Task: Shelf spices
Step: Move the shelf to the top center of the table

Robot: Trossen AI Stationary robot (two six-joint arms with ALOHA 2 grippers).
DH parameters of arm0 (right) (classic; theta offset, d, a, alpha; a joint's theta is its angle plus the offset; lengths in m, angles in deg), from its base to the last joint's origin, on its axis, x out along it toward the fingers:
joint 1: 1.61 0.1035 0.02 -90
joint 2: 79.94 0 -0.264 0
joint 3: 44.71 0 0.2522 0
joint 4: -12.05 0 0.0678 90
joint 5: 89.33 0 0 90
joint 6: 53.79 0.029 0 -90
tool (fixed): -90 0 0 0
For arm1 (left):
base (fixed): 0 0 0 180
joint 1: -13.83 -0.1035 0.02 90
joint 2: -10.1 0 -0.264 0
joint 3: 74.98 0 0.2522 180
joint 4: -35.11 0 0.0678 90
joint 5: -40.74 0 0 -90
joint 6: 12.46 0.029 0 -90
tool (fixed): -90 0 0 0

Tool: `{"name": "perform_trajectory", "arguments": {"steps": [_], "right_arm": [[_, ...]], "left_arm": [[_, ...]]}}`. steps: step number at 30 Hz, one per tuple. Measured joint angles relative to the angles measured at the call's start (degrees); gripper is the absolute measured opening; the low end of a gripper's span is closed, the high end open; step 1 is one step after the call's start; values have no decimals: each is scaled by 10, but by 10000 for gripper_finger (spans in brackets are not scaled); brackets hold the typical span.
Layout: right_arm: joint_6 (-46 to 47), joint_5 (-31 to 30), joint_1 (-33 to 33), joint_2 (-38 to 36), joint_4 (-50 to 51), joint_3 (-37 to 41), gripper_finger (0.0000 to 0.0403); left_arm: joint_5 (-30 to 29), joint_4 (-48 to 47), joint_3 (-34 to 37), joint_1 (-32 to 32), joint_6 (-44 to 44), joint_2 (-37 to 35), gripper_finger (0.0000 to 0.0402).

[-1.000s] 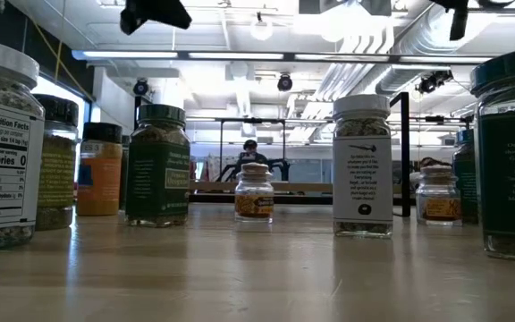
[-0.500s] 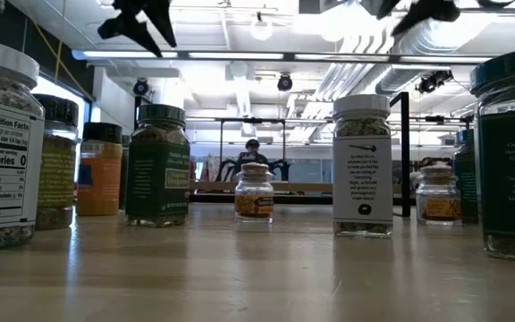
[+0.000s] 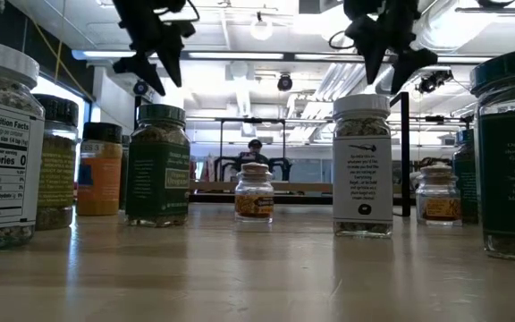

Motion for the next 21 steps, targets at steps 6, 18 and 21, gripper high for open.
{"name": "perform_trajectory", "arguments": {"steps": [6, 18, 21], "right_arm": [[25, -17, 0, -59, -1, 0, 264], [41, -32, 0, -113, -11, 0, 264], [37, -32, 0, -112, -18, 0, 264]], "left_arm": [[6, -10, 0, -3, -10, 53, 211], [33, -30, 0, -3, -34, 90, 151], [34, -32, 0, -3, -52, 90, 101]]}}
